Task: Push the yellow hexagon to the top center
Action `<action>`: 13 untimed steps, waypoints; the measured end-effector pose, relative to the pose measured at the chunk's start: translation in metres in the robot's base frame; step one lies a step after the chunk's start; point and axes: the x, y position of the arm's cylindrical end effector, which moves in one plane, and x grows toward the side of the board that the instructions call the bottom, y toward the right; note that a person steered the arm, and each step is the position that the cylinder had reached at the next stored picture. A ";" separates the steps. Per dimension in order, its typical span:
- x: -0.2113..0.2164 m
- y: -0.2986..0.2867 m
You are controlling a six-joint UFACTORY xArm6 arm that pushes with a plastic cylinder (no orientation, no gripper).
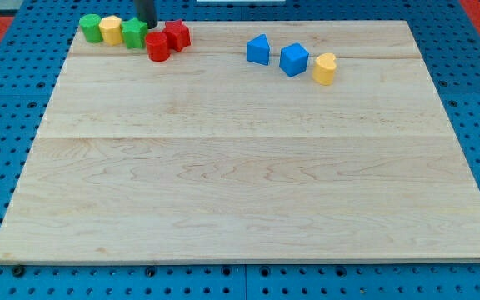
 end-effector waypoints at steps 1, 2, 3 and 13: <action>0.030 0.000; 0.022 0.000; -0.017 -0.004; -0.005 -0.008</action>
